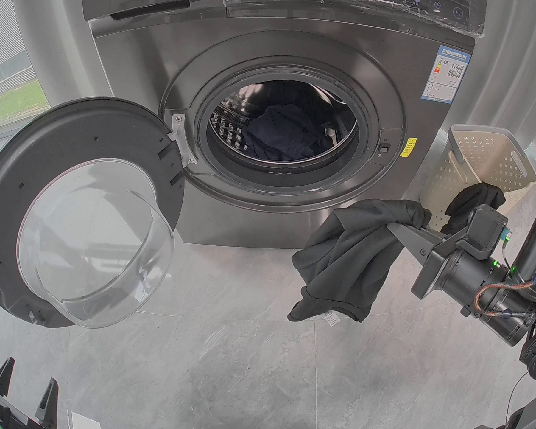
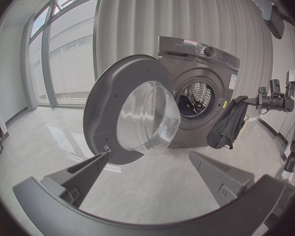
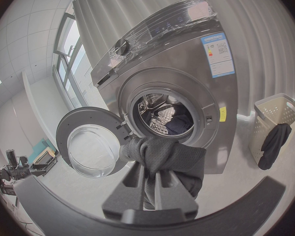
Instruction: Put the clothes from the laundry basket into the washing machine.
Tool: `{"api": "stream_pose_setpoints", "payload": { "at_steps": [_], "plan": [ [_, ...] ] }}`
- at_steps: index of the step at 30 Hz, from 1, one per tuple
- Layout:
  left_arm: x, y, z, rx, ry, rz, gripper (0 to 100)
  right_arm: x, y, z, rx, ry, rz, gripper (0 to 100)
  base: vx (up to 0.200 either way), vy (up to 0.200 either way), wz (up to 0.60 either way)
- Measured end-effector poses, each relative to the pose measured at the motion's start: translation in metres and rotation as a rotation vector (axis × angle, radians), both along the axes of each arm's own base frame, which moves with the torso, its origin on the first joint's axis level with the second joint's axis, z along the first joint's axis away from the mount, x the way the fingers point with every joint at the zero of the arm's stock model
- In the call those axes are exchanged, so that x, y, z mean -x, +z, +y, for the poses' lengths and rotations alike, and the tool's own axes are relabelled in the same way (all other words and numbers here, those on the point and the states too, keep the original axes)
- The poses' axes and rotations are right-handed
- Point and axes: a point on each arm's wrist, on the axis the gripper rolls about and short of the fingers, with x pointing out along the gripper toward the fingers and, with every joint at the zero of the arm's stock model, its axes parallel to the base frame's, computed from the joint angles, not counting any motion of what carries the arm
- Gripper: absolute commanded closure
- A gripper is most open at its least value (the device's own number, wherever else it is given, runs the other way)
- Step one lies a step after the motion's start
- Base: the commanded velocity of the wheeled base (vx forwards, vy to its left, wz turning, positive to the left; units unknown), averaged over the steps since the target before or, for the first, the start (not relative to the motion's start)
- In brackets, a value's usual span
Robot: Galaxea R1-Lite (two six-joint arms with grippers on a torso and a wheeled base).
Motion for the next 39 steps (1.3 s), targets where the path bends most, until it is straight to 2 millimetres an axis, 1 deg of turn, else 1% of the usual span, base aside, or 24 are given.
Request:
{"api": "stream_pose_setpoints", "payload": {
  "at_steps": [10, 14, 21, 26, 31, 33, 36, 39],
  "plan": [
    [0.000, 0.000, 0.000, -0.050, -0.001, -0.002, 0, 0.001, 0.003, 0.008, -0.004, 0.027, -0.009, 100, 0.000, 0.000, 0.00],
    [0.000, 0.000, 0.000, -0.061, -0.002, -0.002, 0, -0.001, 0.012, 0.015, -0.032, 0.039, -0.035, 100, 0.000, 0.000, 0.00],
    [0.000, 0.001, -0.001, -0.122, -0.042, -0.009, 0, -0.012, 0.034, 0.034, -0.115, 0.064, -0.079, 100, 0.000, 0.000, 0.00],
    [0.000, 0.001, -0.001, -0.119, -0.053, -0.012, 0, -0.022, 0.040, 0.047, -0.141, 0.067, -0.090, 100, 0.000, 0.000, 0.00],
    [0.000, 0.002, -0.001, -0.093, -0.051, -0.024, 0, -0.029, 0.042, 0.054, -0.150, 0.067, -0.098, 100, 0.000, 0.000, 0.00],
    [0.001, 0.008, -0.001, -0.072, -0.048, -0.062, 0, -0.031, 0.042, 0.055, -0.150, 0.067, -0.097, 100, 0.000, 0.000, 0.00],
    [0.006, 0.029, -0.002, -0.048, -0.063, -0.152, 0, -0.032, 0.042, 0.056, -0.153, 0.067, -0.099, 100, 0.000, 0.000, 0.00],
    [0.007, 0.050, -0.003, -0.041, -0.123, -0.193, 0, -0.033, 0.043, 0.057, -0.161, 0.067, -0.108, 100, 0.000, 0.000, 0.00]
  ]
}}
